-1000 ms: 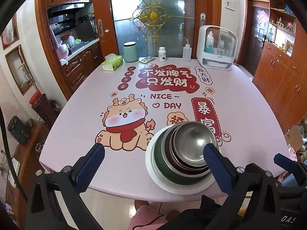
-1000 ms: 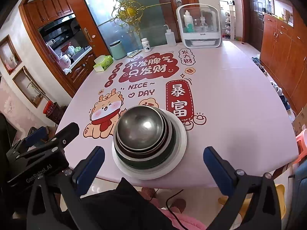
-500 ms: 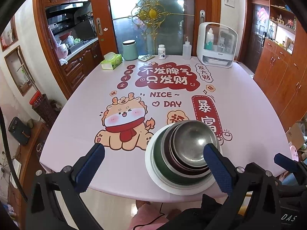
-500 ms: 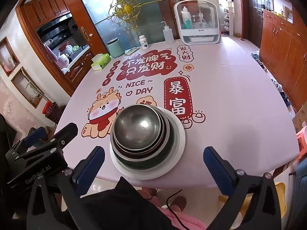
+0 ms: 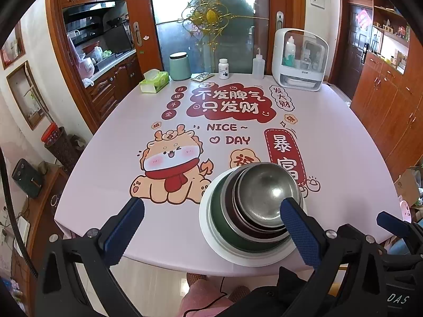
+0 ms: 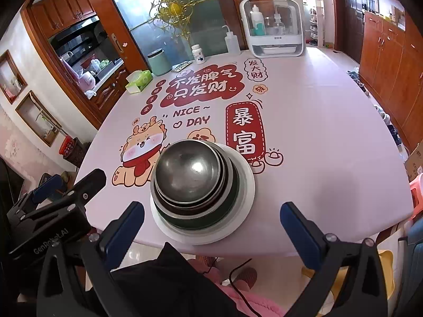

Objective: Organize plates and bowls

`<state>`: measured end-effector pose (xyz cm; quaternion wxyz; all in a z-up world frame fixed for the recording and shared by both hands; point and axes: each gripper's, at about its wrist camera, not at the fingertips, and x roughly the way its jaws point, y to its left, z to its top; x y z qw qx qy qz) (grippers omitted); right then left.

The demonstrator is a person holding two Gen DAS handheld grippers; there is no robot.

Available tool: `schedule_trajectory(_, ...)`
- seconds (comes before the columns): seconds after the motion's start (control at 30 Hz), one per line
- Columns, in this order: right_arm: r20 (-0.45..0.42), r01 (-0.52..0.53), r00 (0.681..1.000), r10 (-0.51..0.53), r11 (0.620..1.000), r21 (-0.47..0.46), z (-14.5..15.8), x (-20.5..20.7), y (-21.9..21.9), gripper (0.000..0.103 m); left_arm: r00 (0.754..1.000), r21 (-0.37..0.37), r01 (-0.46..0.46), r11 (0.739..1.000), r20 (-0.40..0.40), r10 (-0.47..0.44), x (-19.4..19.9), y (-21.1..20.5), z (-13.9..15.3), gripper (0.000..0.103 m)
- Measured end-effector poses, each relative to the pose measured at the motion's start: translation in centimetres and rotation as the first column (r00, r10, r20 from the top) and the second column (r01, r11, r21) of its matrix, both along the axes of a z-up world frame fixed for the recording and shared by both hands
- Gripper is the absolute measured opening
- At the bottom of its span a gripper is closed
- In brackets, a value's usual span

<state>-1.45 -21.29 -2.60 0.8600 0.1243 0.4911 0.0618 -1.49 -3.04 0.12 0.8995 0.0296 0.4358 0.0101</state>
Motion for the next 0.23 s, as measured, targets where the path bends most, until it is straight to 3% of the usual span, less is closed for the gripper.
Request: schedule_trajectory(0.23, -0.006, 0.004, 1.000, -0.004, 1.000, 0.003, -0.20, -0.13, -0.45, 0.103, 1.000, 0.003, 0.001, 1.000, -0.001, -0.001, 0.06, -0.23, -0.06, 0.102)
